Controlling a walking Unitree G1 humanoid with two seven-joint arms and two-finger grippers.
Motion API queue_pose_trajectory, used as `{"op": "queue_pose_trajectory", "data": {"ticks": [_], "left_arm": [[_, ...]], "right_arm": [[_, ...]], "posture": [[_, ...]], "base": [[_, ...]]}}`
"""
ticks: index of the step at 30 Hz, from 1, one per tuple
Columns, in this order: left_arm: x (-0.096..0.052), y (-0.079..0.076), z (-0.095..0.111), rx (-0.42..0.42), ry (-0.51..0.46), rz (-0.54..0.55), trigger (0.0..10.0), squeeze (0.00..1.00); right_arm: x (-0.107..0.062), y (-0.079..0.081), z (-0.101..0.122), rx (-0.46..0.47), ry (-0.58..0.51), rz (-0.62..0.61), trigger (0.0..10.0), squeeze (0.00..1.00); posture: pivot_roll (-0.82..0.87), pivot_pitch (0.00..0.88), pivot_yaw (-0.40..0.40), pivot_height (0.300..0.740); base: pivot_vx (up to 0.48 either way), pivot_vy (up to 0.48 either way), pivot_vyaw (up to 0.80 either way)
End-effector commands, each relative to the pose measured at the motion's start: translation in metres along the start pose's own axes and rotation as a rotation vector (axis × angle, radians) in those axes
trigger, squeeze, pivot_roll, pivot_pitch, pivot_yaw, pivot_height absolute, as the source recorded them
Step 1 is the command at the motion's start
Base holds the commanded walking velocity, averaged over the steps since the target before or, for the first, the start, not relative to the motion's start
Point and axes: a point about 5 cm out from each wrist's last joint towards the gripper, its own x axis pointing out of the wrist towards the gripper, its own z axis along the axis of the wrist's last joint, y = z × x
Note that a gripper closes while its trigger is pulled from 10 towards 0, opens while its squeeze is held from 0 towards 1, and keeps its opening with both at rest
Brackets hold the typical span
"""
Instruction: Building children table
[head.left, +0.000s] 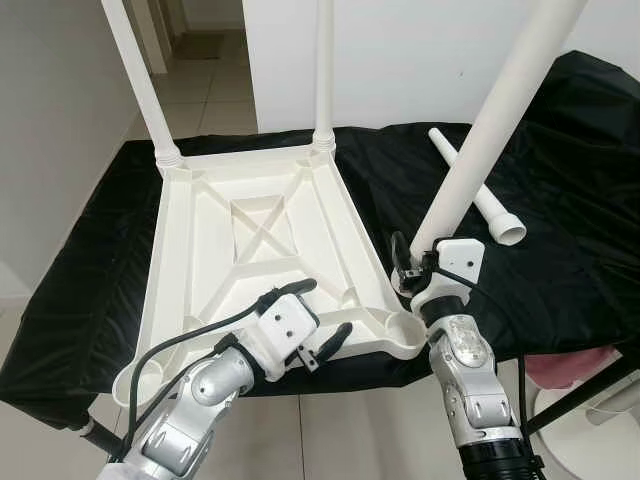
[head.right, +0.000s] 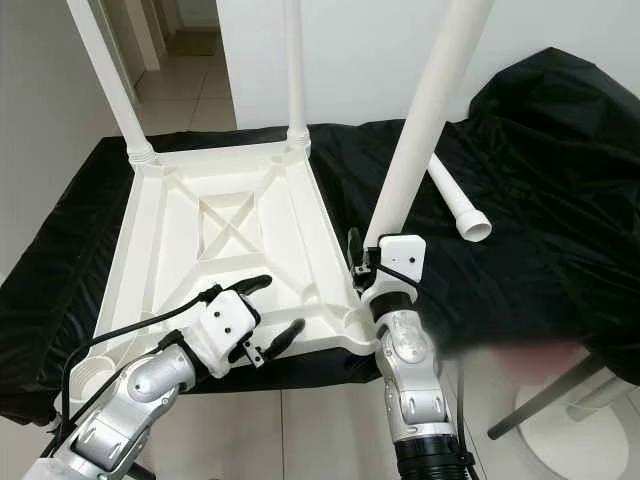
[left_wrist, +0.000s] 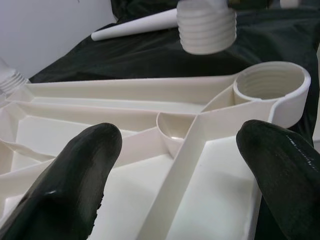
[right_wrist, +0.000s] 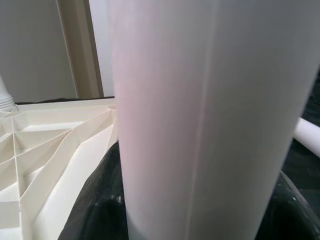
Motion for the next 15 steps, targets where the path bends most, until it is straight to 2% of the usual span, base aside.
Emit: {"op": "queue_pose_trajectory", "data": {"ticks": [1,7,9,11,12,15], "left_arm": [[-0.003,-0.005,-0.005,0.026,0.022,-0.062,10.0,0.0],[-0.004,-0.006,-0.007,0.027,0.029,-0.084,10.0,0.0],[-0.008,-0.008,-0.015,0.077,0.071,-0.113,10.0,0.0],[-0.008,-0.008,-0.015,0.077,0.071,-0.113,10.0,0.0],[-0.009,-0.009,-0.018,0.113,0.085,-0.129,10.0,0.0],[-0.009,-0.009,-0.018,0.116,0.085,-0.131,10.0,0.0]], "right_arm": [[0.005,0.0,0.005,-0.004,-0.02,0.004,10.0,0.0],[0.007,-0.001,0.007,-0.01,-0.028,0.003,10.0,0.0],[0.01,-0.004,0.009,-0.021,-0.034,0.001,10.0,0.0],[0.01,-0.004,0.009,-0.021,-0.034,0.001,10.0,0.0],[0.012,-0.006,0.01,-0.031,-0.035,-0.001,10.0,0.0],[0.012,-0.007,0.01,-0.034,-0.036,-0.002,10.0,0.0]], "posture": [[-0.03,0.0,0.04,0.74],[-0.03,0.0,0.038,0.74],[-0.03,0.0,0.033,0.74],[-0.03,0.0,0.033,0.74],[-0.03,0.001,0.029,0.74],[-0.03,0.003,0.029,0.74]], "base": [[0.0,0.0,0.0],[0.0,0.0,0.0],[0.0,0.0,0.0],[0.0,0.0,0.0],[0.0,0.0,0.0],[0.0,0.0,0.0]]}}
